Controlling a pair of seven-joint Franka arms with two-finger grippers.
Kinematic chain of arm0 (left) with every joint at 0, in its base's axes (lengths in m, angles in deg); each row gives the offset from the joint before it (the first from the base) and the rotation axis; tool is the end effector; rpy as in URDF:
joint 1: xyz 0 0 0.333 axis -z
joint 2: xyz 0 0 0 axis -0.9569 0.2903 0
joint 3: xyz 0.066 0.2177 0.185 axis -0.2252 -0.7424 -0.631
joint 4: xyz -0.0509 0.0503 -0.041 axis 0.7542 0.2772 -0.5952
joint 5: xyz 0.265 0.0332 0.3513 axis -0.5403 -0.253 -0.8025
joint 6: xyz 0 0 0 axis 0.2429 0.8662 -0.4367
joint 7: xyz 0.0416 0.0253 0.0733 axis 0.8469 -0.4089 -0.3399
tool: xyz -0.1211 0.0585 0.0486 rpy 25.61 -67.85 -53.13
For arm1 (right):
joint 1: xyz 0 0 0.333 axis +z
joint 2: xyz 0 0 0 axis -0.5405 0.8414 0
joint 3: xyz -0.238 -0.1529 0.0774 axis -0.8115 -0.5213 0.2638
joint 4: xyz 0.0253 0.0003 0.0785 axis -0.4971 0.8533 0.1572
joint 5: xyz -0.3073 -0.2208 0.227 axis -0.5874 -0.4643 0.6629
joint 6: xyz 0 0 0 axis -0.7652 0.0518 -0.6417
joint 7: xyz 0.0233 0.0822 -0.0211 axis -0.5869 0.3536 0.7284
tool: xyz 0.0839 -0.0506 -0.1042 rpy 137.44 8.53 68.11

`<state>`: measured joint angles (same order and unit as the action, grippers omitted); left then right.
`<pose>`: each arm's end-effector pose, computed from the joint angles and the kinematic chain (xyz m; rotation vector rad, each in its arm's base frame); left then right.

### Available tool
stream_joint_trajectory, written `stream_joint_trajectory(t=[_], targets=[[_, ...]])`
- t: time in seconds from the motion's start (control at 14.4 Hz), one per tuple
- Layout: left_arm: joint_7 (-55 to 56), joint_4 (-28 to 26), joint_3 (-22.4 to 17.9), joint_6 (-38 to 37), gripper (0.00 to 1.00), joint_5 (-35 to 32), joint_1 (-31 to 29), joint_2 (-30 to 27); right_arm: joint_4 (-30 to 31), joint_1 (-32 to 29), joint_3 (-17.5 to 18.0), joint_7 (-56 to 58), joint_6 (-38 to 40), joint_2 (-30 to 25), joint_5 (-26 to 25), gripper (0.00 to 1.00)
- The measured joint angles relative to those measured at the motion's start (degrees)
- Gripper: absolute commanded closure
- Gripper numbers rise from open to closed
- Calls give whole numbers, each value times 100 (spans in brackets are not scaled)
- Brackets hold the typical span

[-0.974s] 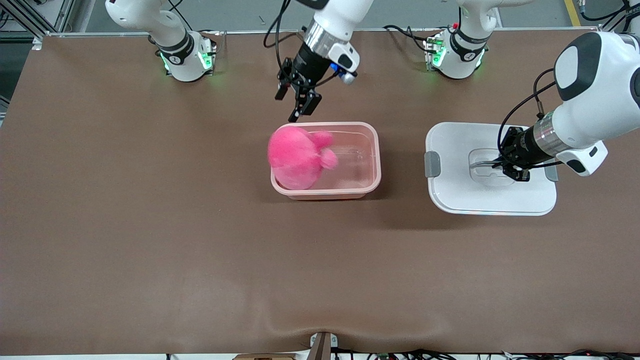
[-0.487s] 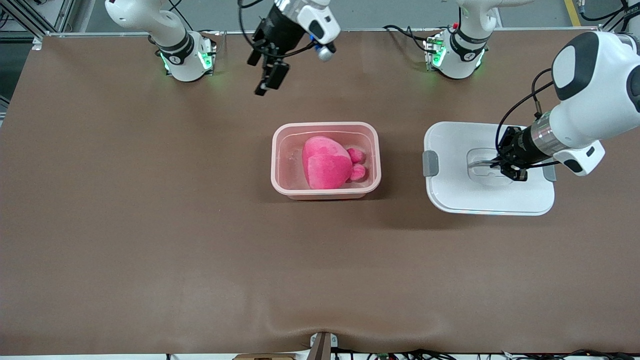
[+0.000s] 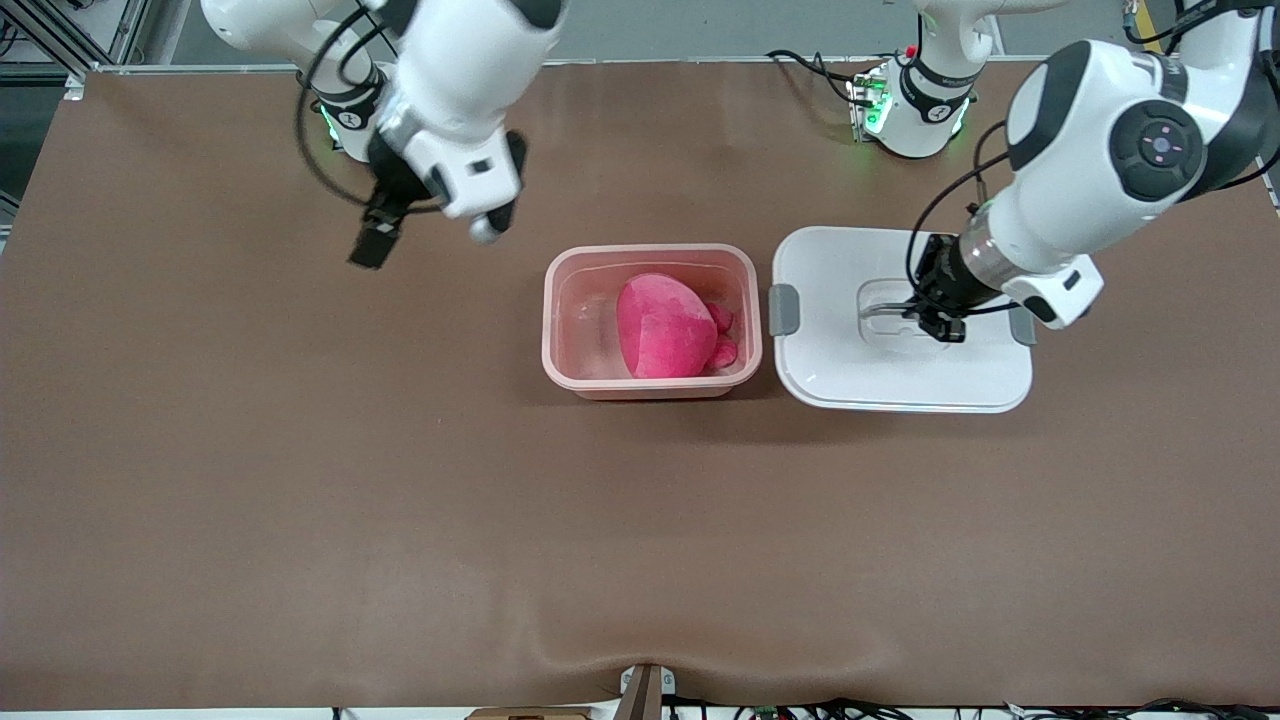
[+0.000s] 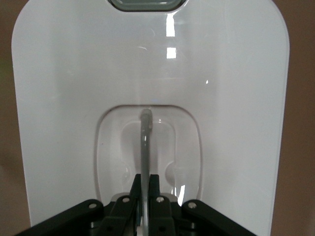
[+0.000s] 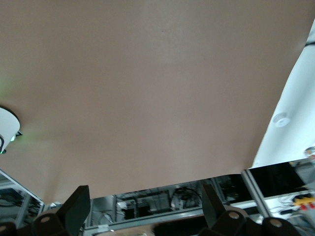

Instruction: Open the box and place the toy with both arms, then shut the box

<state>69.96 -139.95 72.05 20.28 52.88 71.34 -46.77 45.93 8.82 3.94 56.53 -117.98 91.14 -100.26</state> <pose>0.5791 -0.2222 0.4150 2.2235 2.1933 -0.2120 0.5508 0.3122 0.5403 2.0101 1.6545 -0.5179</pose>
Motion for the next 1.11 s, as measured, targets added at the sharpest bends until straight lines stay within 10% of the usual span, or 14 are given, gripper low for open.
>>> stream_joint_trajectory(t=[1.11], targets=[[1943, 1013, 275, 69, 100, -525, 1363, 1109, 730, -3955, -29, -67, -918, -653, 2035, 0]])
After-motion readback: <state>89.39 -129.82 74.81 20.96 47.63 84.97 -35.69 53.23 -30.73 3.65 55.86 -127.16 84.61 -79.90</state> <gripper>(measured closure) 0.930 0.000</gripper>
